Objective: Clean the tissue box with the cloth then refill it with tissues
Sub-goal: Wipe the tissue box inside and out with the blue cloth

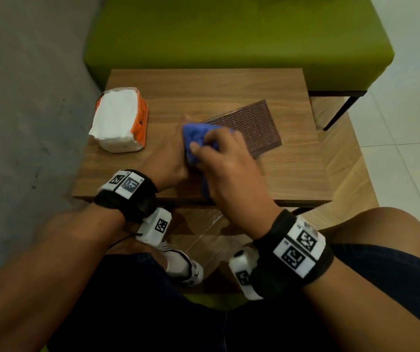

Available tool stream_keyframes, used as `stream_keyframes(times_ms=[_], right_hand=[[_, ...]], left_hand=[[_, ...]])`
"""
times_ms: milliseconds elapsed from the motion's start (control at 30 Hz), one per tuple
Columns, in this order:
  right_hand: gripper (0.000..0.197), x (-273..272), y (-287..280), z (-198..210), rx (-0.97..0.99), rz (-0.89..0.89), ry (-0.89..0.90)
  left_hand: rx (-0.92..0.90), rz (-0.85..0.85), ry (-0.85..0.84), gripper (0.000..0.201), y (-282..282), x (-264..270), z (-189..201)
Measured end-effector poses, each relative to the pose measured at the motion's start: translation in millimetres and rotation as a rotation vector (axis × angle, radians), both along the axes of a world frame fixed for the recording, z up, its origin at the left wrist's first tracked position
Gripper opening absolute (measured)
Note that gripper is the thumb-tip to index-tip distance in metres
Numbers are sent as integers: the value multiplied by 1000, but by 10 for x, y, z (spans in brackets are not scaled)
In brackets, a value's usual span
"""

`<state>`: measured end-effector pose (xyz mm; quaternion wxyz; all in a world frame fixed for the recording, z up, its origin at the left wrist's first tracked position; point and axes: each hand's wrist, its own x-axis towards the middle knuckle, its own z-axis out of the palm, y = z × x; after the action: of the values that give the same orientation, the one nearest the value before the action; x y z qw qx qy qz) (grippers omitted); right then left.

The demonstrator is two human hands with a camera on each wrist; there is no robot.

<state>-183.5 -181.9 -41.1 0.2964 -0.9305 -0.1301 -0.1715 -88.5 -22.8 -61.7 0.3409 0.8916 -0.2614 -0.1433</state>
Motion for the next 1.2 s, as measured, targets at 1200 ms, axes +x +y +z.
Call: stream_keyframes(times_ms=[1200], right_hand=[[28,274,-300,37,-152,-47,64]], left_hand=[[-142,59,-5,97,89,34,-269]])
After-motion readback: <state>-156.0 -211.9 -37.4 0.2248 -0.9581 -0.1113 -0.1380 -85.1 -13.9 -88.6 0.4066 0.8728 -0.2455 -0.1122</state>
